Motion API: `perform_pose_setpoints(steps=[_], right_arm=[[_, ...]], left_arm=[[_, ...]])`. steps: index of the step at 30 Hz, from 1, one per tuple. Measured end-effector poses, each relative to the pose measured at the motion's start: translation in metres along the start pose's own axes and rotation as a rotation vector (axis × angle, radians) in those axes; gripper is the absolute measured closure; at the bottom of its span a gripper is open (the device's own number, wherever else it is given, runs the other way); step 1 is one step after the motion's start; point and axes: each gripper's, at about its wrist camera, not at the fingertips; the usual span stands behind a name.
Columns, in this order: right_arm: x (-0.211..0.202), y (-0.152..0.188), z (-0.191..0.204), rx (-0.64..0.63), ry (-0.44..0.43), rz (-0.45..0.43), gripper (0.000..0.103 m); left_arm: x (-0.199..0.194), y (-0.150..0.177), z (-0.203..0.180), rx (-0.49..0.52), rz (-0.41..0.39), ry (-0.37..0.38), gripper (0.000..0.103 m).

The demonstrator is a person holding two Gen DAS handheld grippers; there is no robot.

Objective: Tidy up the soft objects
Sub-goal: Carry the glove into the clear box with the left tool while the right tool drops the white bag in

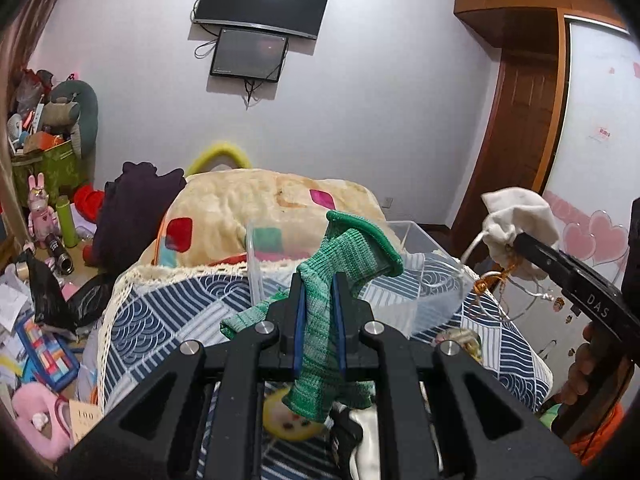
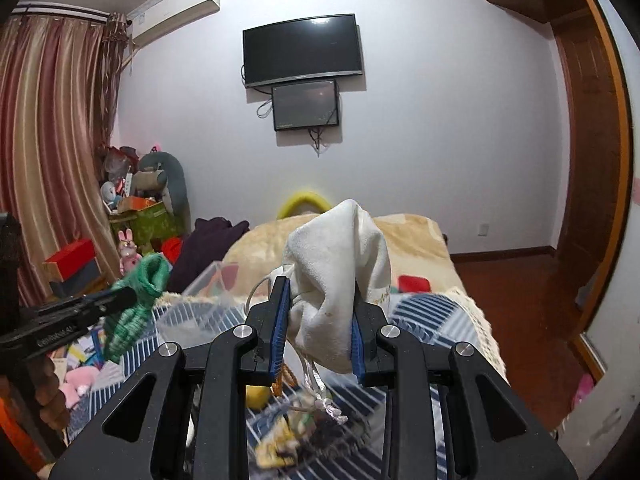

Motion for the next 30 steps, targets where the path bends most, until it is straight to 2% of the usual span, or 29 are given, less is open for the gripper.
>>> perform_pose_setpoints(steps=[4,7,12,21,25,30], right_arm=[[0.017,-0.009,0.011,-0.018,-0.012,0.010,0.079],[0.036,-0.010,0.019,-0.034,-0.027,0.057,0.079],[0.061,0.000,0.024,-0.077,-0.021,0.150,0.079],[0.093,0.024,0.019,-0.144,-0.006,0.328,0.079],[0.096,0.027,0.016,-0.155,-0.008,0.366,0.078],[0.097,0.019,0.017,-0.160,-0.038,0.392,0.076]], left_arm=[[0.025,-0.013,0.001,-0.008,0.066,0.028,0.091],[0.044,-0.020,-0.002,0.019,0.104,0.013,0.091],[0.066,-0.028,-0.003,0.033,0.120,-0.002,0.091],[0.106,-0.018,0.010,0.040,0.199,-0.069,0.091],[0.123,-0.009,0.011,0.054,0.251,-0.097,0.091],[0.122,-0.005,0.008,0.083,0.243,-0.096,0.091]])
Point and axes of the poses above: each gripper's, at about its wrist camera, not at the fingertips, and x roughly the way its jaws point, z to its left, y to its underside, and after that the axes turned 6 degrees about y, right-handed
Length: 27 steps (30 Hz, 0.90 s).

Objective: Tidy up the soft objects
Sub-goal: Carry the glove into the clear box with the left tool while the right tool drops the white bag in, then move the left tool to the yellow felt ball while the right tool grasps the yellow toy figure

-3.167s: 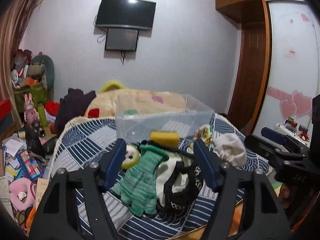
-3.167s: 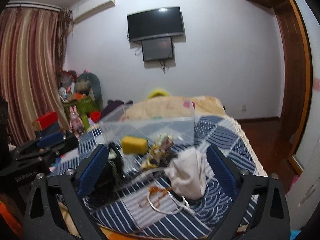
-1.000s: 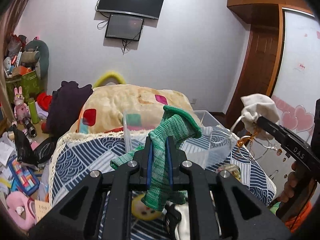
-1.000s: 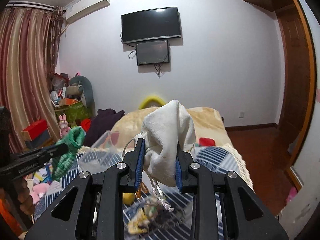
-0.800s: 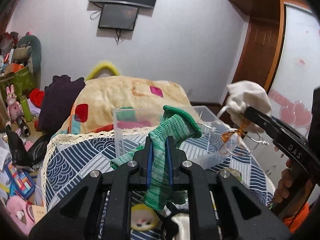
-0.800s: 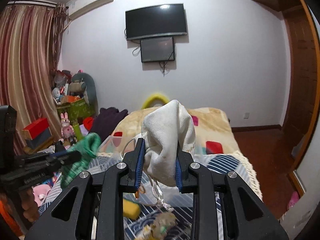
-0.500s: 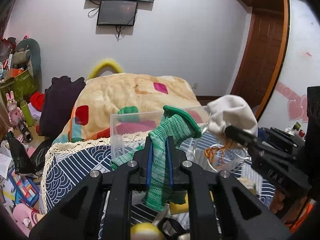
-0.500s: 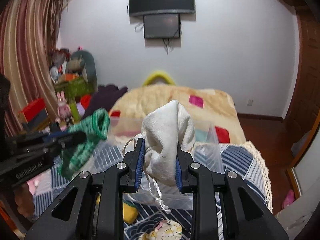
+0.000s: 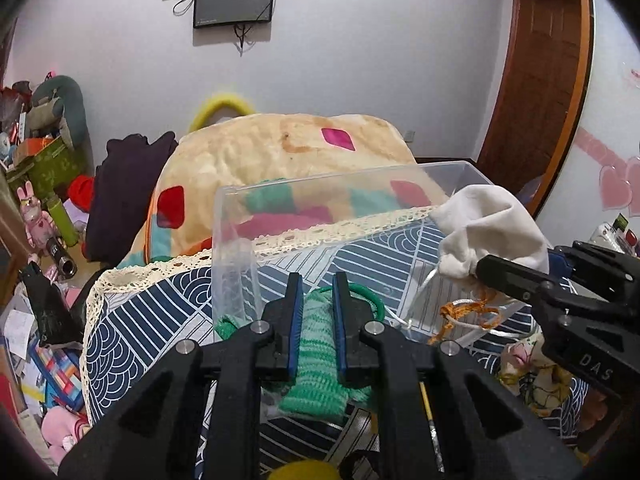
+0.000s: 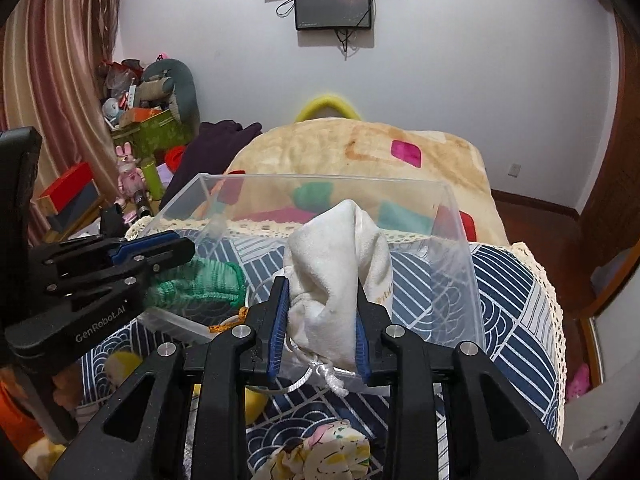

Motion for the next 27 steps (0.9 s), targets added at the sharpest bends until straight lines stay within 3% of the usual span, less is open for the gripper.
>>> perform_pose_setpoints(steps=[3,7,11,19,21,23,27], right_arm=[[-0.001,0.000,-0.003,0.013,-0.020,0.001,0.075],[-0.007,-0.002,-0.004,0.025,-0.036,-0.010,0.070],[-0.021,-0.004,0.001,0.006,-0.027,-0.054,0.058],[-0.056,-0.005,0.008,-0.031,0.004,-0.163,0.056],[-0.063,-0.003,0.010,-0.033,0.005,-0.181,0.056],[-0.069,0.002,0.010,-0.033,0.008,-0.194,0.056],[-0.077,0.014,0.009,-0.031,0.026,-0.215,0.056]], left_arm=[[-0.006,0.002,0.000,-0.007,0.000,0.013,0.090],[-0.016,0.003,0.003,-0.035,-0.001,0.041,0.081],[-0.032,0.002,0.004,-0.049,-0.023,0.061,0.079],[-0.075,0.004,-0.004,-0.008,-0.095,0.053,0.078],[-0.086,0.007,-0.005,-0.004,-0.110,0.060,0.073],[-0.096,0.013,-0.004,-0.011,-0.124,0.070,0.060],[-0.109,0.027,-0.006,0.016,-0.145,0.044,0.052]])
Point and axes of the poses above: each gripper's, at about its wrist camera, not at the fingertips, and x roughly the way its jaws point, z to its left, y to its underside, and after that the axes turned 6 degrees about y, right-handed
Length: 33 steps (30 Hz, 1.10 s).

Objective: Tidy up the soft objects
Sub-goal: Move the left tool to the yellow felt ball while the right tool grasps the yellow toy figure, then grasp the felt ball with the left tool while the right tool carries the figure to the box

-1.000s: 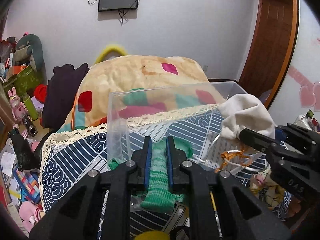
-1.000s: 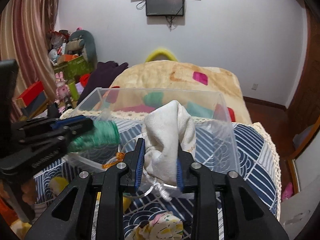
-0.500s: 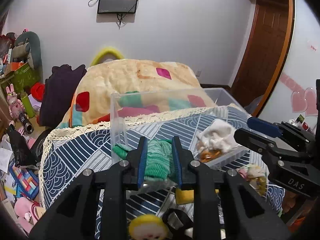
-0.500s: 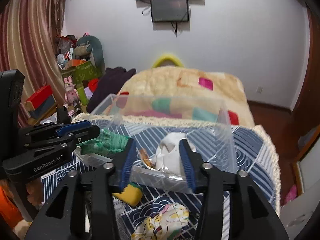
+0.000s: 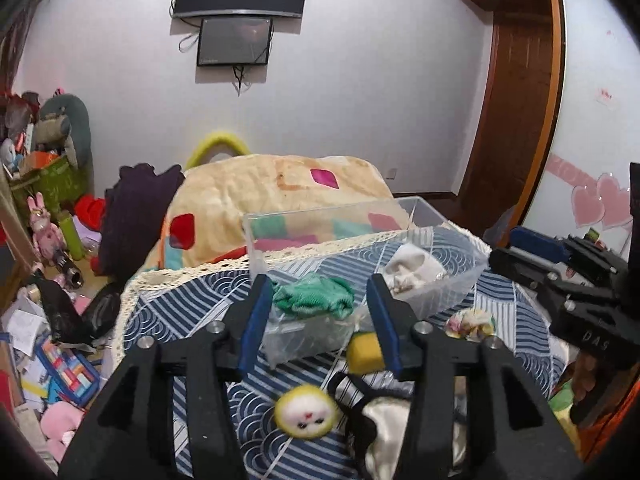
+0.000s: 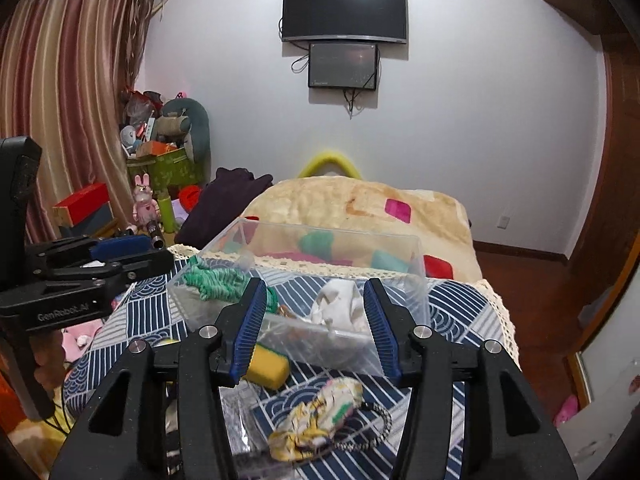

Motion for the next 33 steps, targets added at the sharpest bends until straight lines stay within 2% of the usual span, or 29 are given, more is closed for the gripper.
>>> perform_pose_setpoints(steps=[5,13,22,25,27,29,33], right_arm=[[-0.006,0.017,-0.002,0.010,0.025,0.005,0.056],[-0.005,0.047,0.001,0.001,0.040,0.044,0.056],[0.011,0.063,0.000,0.035,0.014,0.110,0.056],[0.015,0.070,0.003,0.035,0.009,0.127,0.056],[0.018,0.074,0.003,0.044,0.009,0.130,0.059],[0.020,0.077,0.004,0.052,0.003,0.138,0.070],[0.026,0.082,0.008,0.043,-0.007,0.157,0.083]], left_arm=[[-0.005,0.020,0.005,-0.020,0.019,-0.004,0.048],[0.004,0.063,0.009,-0.004,0.095,-0.061,0.048],[0.025,0.092,0.024,-0.059,0.187,-0.049,0.048],[0.033,0.099,0.024,-0.067,0.208,-0.019,0.048],[0.036,0.101,0.023,-0.087,0.210,0.011,0.048],[0.039,0.101,0.021,-0.089,0.208,0.018,0.048],[0.044,0.101,0.015,-0.081,0.208,0.023,0.048]])
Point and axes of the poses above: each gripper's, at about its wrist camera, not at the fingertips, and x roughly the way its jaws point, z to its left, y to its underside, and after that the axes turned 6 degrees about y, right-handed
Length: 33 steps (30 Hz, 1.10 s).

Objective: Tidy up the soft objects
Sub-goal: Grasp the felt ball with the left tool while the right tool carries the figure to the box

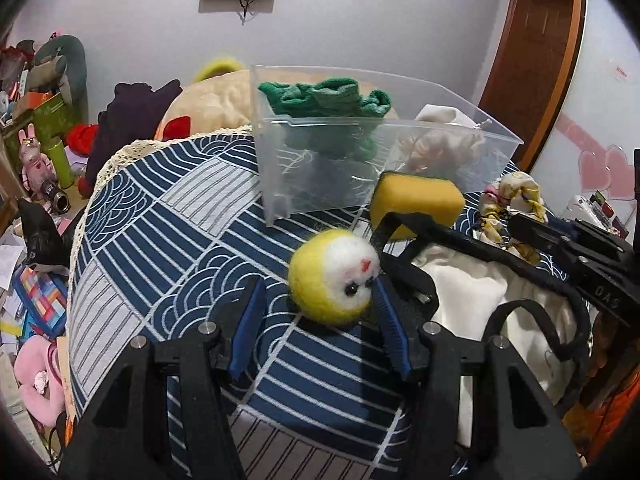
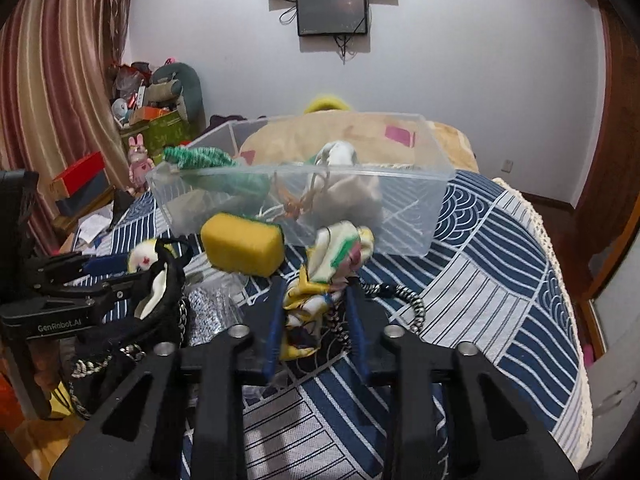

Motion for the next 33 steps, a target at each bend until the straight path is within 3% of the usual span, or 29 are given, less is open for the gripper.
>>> perform_pose_setpoints(steps=[3,5,7,16,26,33], right_arm=[[-0.002,0.002,0.002,-0.007,0.000,-0.011,0.091],[-0.005,0.002,0.002,-0.005,-0.006,-0.028,0.091],[-0.008,0.001,0.001,0.004,-0.021,-0.042,0.091],[-0.038,-0.015,-0.005,0.014,-0.030,-0.133,0.092],[-0.055,-0.044,-0.008,0.012,0.006,-0.230,0.092],[-0.052,-0.066,-0.012,0.003,0.038,-0.260,0.092]], left_arm=[[0.004,0.000,-0.004,0.005,-0.002,0.001,0.049],[0.004,0.000,-0.005,0.006,-0.004,0.016,0.059],[0.005,-0.001,-0.009,0.013,0.003,0.033,0.063],[-0.015,-0.006,-0.019,0.056,-0.054,0.009,0.065],[-0.052,-0.037,-0.030,0.089,-0.163,0.032,0.065],[-0.054,-0.065,-0.037,0.100,-0.200,0.028,0.065]])
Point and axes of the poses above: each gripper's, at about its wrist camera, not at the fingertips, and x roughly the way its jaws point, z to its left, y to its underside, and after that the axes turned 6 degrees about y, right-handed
